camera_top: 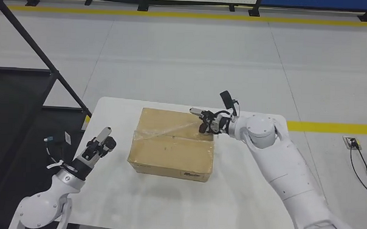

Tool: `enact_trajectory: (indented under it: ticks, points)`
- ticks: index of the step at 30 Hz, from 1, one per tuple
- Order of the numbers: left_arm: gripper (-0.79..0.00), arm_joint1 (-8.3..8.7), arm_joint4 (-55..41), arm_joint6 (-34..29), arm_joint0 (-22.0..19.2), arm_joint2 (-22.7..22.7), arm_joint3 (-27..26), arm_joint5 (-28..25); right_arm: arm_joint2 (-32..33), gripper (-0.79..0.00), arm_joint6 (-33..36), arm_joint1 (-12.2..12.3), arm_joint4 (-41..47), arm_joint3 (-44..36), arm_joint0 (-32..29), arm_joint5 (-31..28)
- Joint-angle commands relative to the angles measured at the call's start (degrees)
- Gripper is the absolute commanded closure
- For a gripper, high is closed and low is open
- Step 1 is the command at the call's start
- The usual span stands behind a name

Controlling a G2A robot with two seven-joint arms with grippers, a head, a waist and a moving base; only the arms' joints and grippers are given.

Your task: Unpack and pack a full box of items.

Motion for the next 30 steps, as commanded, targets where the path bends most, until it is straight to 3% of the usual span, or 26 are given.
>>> enact_trajectory:
  ticks: [1,7,16,30]
  points:
    - [-0.785,0.04,-0.2,-0.1,0.1,-0.1,-0.1,-0.3,-0.6,-0.32,0.3,-0.2,-0.2,0.7,0.6,1.0]
    - [-0.785,0.16,-0.8,-0.2,0.2,-0.2,0.0,-0.6,-1.3,0.0,-0.9,-0.7,-0.3,2.3,1.5,2.3]
    - [-0.785,0.37,-4.7,-4.8,-4.5,1.9,3.1,2.3,-0.3,0.0,-0.3,0.0,-1.4,-1.8,-1.3,-1.2]
    - [-0.785,0.23,-3.1,-9.5,-16.3,10.4,14.3,4.7,6.4,0.0,-9.5,3.3,-8.3,-24.4,-17.6,-0.9]
